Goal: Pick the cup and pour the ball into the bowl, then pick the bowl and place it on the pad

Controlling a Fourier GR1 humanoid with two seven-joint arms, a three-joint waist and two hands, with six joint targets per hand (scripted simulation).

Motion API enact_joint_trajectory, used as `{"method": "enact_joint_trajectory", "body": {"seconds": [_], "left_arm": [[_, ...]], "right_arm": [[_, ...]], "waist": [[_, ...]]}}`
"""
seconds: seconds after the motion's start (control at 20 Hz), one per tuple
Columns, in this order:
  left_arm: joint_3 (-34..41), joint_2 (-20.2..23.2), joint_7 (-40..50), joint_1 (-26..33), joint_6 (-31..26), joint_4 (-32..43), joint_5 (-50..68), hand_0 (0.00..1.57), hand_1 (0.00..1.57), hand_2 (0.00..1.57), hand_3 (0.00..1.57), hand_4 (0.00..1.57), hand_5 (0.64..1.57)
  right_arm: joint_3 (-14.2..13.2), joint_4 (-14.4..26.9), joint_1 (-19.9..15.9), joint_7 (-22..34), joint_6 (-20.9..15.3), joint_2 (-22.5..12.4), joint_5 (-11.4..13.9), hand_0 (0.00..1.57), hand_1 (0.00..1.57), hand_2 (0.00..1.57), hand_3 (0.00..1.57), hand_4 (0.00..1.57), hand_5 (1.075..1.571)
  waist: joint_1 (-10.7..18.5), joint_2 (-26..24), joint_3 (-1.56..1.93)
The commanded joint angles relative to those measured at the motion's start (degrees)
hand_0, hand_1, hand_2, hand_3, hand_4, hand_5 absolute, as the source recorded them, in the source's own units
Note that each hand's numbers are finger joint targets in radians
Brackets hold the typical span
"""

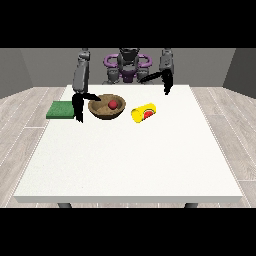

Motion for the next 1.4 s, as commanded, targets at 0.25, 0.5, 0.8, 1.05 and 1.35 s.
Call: {"method": "enact_joint_trajectory", "body": {"seconds": [0.25, 0.5, 0.8, 1.05, 1.35], "left_arm": [[-4.0, -1.0, 3.6, 0.3, -1.7, -6.3, -1.9, 0.0, 0.0, 0.0, 0.0, 0.0, 1.558], [1.8, 1.6, 2.0, -0.3, -1.0, -0.3, 0.5, 0.0, 0.0, 0.0, 0.0, 0.0, 1.562], [-1.4, 1.3, 1.8, 1.9, -3.9, -4.2, 0.4, 0.0, 0.0, 0.0, 0.0, 0.0, 1.564], [0.0, 2.8, 2.3, 1.3, -6.1, -4.6, 2.3, 0.0, 0.0, 0.0, 0.0, 0.0, 1.567], [3.1, 5.2, 2.1, 1.7, -8.3, -2.8, 4.9, 0.0, 0.0, 0.0, 0.0, 0.0, 1.569]], "right_arm": [[-2.2, 4.8, -2.0, -3.8, 0.0, 1.3, -2.0, 0.0, 0.0, 0.0, 0.0, 0.21, 1.527], [0.2, 1.9, -4.3, 2.5, -3.5, 4.5, -1.6, 0.0, 0.0, 0.0, 0.0, 0.29, 1.538], [-1.2, 3.9, -6.3, 1.2, -7.2, 6.2, -2.9, 0.0, 0.0, 0.0, 0.0, 0.38, 1.551], [2.5, 7.8, -1.2, 4.8, -13.7, 5.0, 2.5, 1.57, 1.57, 1.57, 0.82, 0.66, 1.57], [3.5, 7.6, -4.3, 13.1, -18.1, 2.3, 3.8, 1.57, 1.57, 1.57, 1.57, 1.03, 1.551]], "waist": [[4.7, 2.6, 0.13], [0.6, -1.2, 0.03], [4.0, -0.7, 0.09], [5.0, -0.8, 0.04], [4.2, -4.2, 0.0]]}}
